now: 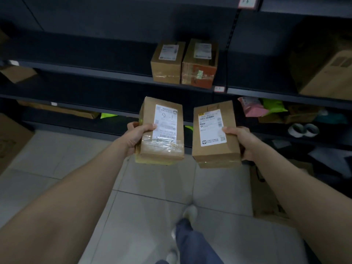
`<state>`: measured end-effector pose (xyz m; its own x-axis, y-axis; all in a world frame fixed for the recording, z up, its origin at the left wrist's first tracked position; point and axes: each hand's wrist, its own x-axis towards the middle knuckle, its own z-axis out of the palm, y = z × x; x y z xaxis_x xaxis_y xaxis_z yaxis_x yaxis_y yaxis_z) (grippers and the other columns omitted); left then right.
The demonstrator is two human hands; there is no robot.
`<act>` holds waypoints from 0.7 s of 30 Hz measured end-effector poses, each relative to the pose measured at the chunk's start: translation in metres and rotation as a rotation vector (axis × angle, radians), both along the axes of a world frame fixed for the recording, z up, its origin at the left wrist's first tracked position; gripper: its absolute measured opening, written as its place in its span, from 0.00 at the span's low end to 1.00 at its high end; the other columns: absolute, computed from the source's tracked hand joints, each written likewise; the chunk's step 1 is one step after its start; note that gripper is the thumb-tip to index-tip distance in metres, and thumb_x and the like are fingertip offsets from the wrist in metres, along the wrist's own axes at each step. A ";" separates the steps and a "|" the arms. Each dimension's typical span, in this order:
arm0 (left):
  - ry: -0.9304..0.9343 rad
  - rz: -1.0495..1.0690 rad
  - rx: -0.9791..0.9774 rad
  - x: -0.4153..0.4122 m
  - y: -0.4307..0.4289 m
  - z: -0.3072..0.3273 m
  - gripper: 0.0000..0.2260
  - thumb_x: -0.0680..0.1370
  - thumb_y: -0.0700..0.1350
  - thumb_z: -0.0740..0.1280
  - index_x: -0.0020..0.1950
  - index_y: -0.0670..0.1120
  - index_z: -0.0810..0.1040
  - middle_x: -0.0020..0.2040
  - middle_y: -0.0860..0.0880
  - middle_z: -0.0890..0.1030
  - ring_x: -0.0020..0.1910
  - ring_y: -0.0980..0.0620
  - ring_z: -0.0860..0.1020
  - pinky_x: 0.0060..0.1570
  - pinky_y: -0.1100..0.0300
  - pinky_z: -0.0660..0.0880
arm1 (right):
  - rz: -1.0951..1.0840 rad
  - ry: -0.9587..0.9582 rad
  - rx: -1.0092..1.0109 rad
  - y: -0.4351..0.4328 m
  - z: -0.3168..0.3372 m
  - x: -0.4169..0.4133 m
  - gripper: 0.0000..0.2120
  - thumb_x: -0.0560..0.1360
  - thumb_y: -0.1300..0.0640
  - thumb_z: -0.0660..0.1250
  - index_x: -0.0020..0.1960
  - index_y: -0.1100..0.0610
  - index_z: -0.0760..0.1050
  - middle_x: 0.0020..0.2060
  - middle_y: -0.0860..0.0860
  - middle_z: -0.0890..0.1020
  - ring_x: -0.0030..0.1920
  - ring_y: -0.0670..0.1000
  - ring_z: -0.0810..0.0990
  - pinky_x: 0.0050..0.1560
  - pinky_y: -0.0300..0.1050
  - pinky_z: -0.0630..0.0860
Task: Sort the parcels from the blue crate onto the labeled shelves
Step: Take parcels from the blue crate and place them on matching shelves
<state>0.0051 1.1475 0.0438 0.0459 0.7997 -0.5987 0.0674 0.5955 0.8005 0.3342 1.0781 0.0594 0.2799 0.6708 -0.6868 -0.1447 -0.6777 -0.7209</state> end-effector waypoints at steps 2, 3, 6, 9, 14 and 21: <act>0.012 -0.013 -0.015 0.004 0.026 -0.011 0.36 0.65 0.51 0.77 0.65 0.51 0.59 0.52 0.46 0.79 0.44 0.49 0.82 0.29 0.59 0.78 | 0.020 0.038 -0.036 0.027 -0.015 0.002 0.39 0.66 0.49 0.76 0.72 0.53 0.63 0.56 0.58 0.81 0.52 0.61 0.82 0.50 0.62 0.80; 0.023 -0.019 -0.018 0.006 0.039 -0.016 0.38 0.64 0.52 0.78 0.66 0.51 0.58 0.52 0.46 0.79 0.45 0.48 0.82 0.30 0.58 0.79 | 0.031 0.054 -0.049 0.040 -0.023 0.003 0.38 0.66 0.50 0.77 0.71 0.54 0.64 0.56 0.58 0.81 0.52 0.61 0.82 0.52 0.63 0.79; 0.031 -0.036 -0.052 0.009 0.079 -0.035 0.44 0.59 0.51 0.80 0.67 0.49 0.57 0.54 0.41 0.80 0.47 0.43 0.83 0.41 0.48 0.81 | 0.042 0.060 -0.039 0.078 -0.046 0.003 0.39 0.65 0.51 0.78 0.71 0.55 0.65 0.56 0.59 0.82 0.53 0.61 0.82 0.55 0.63 0.78; 0.019 -0.048 -0.071 0.011 0.115 -0.058 0.44 0.60 0.50 0.80 0.68 0.45 0.60 0.56 0.40 0.80 0.49 0.41 0.82 0.47 0.44 0.81 | 0.031 0.062 -0.032 0.113 -0.068 0.005 0.39 0.65 0.52 0.78 0.71 0.57 0.65 0.56 0.59 0.81 0.53 0.61 0.82 0.56 0.63 0.77; 0.023 -0.091 -0.088 0.010 0.167 -0.096 0.39 0.63 0.51 0.79 0.68 0.47 0.61 0.58 0.43 0.79 0.51 0.44 0.81 0.47 0.50 0.80 | 0.008 0.065 -0.054 0.156 -0.102 0.004 0.37 0.66 0.52 0.78 0.69 0.57 0.66 0.56 0.59 0.81 0.53 0.61 0.82 0.57 0.63 0.77; 0.037 -0.189 -0.108 0.012 0.252 -0.155 0.45 0.59 0.51 0.80 0.68 0.53 0.57 0.57 0.42 0.78 0.50 0.41 0.81 0.49 0.44 0.80 | -0.158 0.032 -0.008 0.218 -0.168 -0.008 0.38 0.66 0.52 0.78 0.69 0.54 0.62 0.55 0.57 0.80 0.50 0.59 0.81 0.47 0.58 0.80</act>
<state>0.0167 1.3996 -0.1116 0.1654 0.7099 -0.6846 0.2147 0.6516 0.7275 0.3258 1.2962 -0.1091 0.3599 0.6142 -0.7023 -0.2728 -0.6506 -0.7088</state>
